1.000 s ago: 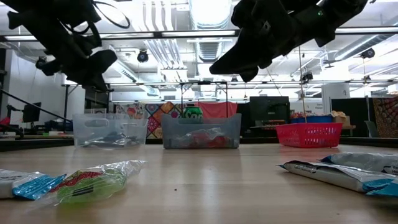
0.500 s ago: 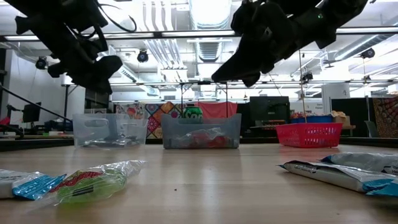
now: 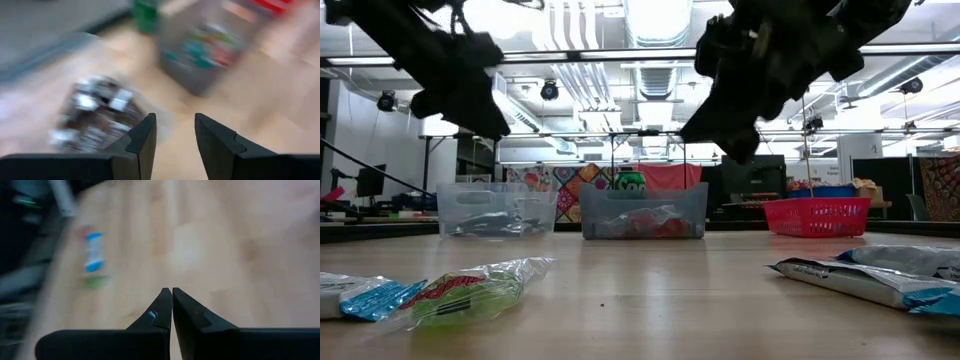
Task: Organize candy in baskets
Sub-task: Put the orange gummy into the black bin
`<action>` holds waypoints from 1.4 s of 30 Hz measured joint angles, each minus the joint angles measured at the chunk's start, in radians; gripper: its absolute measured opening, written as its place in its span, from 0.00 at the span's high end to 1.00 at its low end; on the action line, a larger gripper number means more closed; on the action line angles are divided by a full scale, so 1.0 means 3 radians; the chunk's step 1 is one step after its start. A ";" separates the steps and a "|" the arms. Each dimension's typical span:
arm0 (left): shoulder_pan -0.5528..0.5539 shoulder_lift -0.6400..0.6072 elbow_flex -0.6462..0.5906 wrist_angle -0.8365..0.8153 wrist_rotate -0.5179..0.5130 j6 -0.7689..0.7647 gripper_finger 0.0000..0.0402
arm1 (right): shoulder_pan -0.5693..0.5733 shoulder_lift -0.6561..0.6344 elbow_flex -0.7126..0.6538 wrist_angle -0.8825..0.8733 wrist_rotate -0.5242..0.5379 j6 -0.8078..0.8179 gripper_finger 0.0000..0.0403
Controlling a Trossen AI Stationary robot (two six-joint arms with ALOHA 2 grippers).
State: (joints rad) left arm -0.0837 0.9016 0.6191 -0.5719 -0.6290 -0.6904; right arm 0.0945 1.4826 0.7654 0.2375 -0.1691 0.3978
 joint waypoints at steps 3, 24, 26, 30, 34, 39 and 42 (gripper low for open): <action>-0.0473 0.0009 -0.0044 0.0067 0.0045 -0.0219 0.70 | 0.0007 -0.0034 0.0065 0.0026 -0.0219 0.0413 0.98; -0.2912 0.0862 -0.0246 0.1801 -0.0664 -0.0459 0.71 | 0.0941 -0.0049 0.1047 -0.3293 0.0014 0.2818 0.98; -0.2949 0.0963 -0.0245 0.1912 -0.0663 -0.0452 0.71 | 0.1126 -0.0005 0.1077 -0.3584 0.0018 0.3136 0.98; -0.2973 0.1120 -0.0246 0.1987 -0.0665 -0.0447 0.71 | 0.1409 0.0036 0.1071 -0.3625 0.0074 0.3618 0.98; -0.2977 0.1217 -0.0246 0.2015 -0.0665 -0.0447 0.71 | 0.1591 0.0174 0.1054 -0.3631 0.0116 0.3824 0.94; -0.2980 0.1234 -0.0246 0.2026 -0.0665 -0.0432 0.71 | 0.1658 0.0401 0.1085 -0.3467 0.0156 0.3776 0.79; -0.2980 0.1235 -0.0246 0.2029 -0.0672 -0.0409 0.71 | 0.1657 0.0545 0.1090 -0.3209 0.0226 0.3673 0.68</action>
State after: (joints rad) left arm -0.9775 1.2720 0.5453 0.0368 -0.8306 -0.8133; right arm 0.5917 1.6460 1.0925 -0.7252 -0.1011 1.4996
